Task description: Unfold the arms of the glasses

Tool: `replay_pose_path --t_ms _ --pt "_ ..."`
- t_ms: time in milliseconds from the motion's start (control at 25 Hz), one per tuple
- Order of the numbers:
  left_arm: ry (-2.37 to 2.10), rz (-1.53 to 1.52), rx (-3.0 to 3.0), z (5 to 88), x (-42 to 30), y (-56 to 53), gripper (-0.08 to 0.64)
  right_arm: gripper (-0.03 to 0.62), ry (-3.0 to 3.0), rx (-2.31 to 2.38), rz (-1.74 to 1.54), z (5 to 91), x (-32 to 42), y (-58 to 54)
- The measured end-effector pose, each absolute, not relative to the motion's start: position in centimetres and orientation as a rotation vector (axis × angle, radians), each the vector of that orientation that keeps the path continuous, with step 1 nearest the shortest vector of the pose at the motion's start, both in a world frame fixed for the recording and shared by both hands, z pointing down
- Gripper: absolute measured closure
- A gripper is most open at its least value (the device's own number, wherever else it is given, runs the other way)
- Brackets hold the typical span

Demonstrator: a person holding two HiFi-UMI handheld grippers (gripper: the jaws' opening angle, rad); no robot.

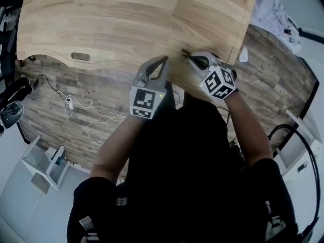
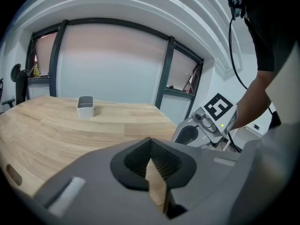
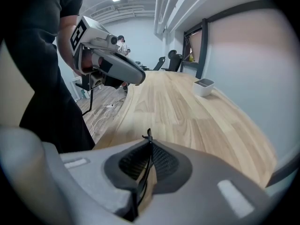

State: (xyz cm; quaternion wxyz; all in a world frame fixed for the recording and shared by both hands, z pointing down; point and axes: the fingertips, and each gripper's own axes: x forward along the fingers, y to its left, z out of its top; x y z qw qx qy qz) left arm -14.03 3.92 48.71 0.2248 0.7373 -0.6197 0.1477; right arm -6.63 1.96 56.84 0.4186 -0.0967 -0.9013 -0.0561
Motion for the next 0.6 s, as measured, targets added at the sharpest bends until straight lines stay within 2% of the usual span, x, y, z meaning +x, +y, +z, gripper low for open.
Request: replay_pose_path --t_ms 200,400,600 --pt "-1.612 0.433 2.062 49.6 -13.0 4.2 0.551 0.577 -2.304 -0.206 -0.127 55.7 -6.5 2.2" --pt "-1.459 0.446 2.120 50.7 -10.3 3.6 0.472 0.577 -2.368 -0.199 -0.158 53.9 -5.4 2.8" --pt "-1.304 0.499 2.201 50.8 -6.3 2.7 0.448 0.577 -2.441 -0.173 -0.173 52.3 -4.0 3.0"
